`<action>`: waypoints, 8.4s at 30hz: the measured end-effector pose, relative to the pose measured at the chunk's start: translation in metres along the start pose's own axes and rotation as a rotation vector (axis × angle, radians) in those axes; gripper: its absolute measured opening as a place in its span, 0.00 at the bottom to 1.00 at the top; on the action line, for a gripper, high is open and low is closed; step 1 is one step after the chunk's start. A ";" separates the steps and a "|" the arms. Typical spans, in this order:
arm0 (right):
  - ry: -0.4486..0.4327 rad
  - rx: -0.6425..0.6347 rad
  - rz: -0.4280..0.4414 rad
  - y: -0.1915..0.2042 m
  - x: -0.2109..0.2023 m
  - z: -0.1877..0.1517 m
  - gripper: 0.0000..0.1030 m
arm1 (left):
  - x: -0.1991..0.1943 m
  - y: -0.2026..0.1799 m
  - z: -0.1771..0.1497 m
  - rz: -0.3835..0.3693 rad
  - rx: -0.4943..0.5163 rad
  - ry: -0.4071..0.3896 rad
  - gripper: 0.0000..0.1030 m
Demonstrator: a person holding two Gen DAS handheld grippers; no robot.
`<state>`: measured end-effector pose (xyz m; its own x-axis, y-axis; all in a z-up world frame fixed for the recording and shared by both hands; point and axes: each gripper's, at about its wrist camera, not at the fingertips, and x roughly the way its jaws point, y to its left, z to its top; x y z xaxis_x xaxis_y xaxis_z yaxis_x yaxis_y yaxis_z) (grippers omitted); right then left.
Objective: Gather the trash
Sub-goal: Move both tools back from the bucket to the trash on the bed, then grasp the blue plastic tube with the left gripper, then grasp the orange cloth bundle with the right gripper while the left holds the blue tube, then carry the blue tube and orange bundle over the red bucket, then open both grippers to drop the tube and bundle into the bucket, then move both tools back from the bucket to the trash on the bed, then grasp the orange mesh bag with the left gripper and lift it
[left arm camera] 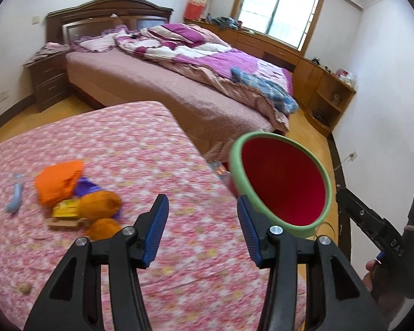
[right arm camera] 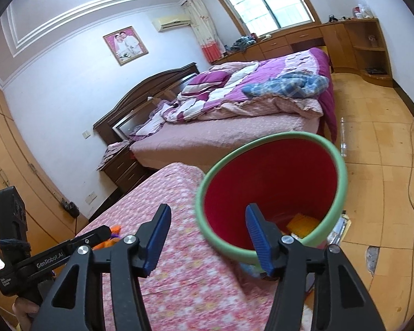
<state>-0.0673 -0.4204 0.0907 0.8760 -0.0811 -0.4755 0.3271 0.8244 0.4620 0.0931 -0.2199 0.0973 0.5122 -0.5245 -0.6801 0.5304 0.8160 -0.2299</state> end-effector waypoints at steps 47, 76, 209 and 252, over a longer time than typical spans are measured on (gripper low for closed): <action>0.262 -0.150 0.036 0.116 0.106 -0.043 0.64 | 0.050 0.272 -0.015 0.387 -0.208 0.088 0.25; 0.425 -0.282 0.045 0.182 0.183 -0.107 0.41 | -0.054 0.239 -0.060 0.267 -0.359 -0.113 0.17; 0.023 -0.069 0.036 0.059 -0.004 -0.008 0.55 | -0.041 0.039 -0.003 -0.065 -0.080 -0.050 0.39; 0.189 -0.087 0.015 0.055 0.074 -0.027 0.60 | 0.085 0.209 0.009 0.196 -0.345 0.110 0.51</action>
<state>0.0055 -0.3658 0.0604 0.7956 0.0313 -0.6051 0.2759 0.8704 0.4078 0.2540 -0.0958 -0.0020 0.4957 -0.3376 -0.8002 0.1629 0.9412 -0.2961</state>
